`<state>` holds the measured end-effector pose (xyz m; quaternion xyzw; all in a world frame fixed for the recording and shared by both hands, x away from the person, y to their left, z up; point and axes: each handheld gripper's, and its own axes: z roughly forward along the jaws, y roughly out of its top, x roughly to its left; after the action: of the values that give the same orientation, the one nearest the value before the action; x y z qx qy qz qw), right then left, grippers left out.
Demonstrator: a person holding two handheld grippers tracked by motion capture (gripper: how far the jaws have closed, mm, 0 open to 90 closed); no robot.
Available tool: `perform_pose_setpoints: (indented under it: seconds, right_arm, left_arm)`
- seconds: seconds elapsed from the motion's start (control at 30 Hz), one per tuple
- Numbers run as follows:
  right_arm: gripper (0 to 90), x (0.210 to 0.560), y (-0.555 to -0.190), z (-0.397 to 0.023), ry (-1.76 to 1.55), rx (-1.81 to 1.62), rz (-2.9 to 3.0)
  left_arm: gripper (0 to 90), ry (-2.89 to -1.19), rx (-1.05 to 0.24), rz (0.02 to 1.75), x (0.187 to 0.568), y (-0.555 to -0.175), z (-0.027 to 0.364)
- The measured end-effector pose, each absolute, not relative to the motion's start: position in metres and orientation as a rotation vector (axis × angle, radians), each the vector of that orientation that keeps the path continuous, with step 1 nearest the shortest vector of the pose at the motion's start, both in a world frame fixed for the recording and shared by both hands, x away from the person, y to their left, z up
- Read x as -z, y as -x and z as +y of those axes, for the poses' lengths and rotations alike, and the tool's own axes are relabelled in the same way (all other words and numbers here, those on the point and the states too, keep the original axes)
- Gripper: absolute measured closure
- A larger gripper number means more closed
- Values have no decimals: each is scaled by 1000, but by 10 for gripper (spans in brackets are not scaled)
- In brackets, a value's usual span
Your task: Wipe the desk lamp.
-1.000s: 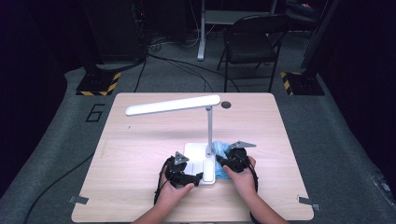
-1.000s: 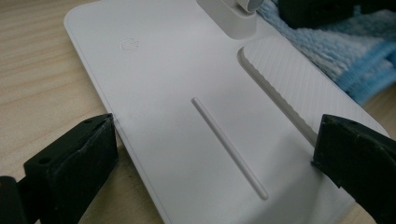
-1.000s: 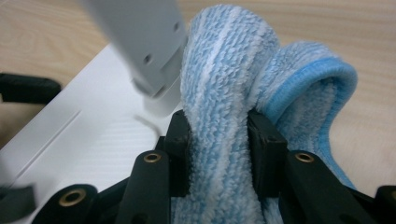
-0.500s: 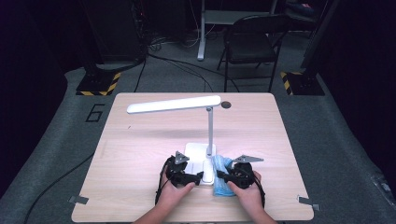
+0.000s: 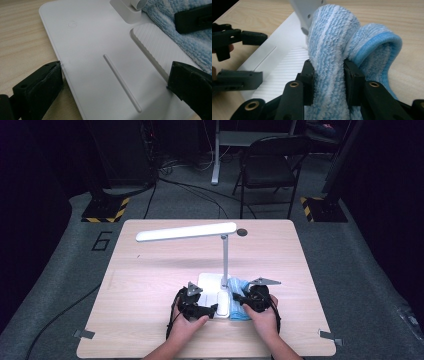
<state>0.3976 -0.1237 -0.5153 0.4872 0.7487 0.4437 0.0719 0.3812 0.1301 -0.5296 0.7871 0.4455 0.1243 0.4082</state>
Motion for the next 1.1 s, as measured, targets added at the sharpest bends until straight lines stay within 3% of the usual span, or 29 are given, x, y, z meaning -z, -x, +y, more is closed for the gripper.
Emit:
perform_pose_setpoints:
  seconds: [0.83,1.1]
  right_arm:
    - [657,490,-428,-124,-1479,-1396,2198]
    - [654,504,-436,-115,-1480,-1339,2234]
  left_arm:
    - [0,-1983,-313,1123,530,-381,130]
    - [0,-1984,-314,1122,530,-381,130]
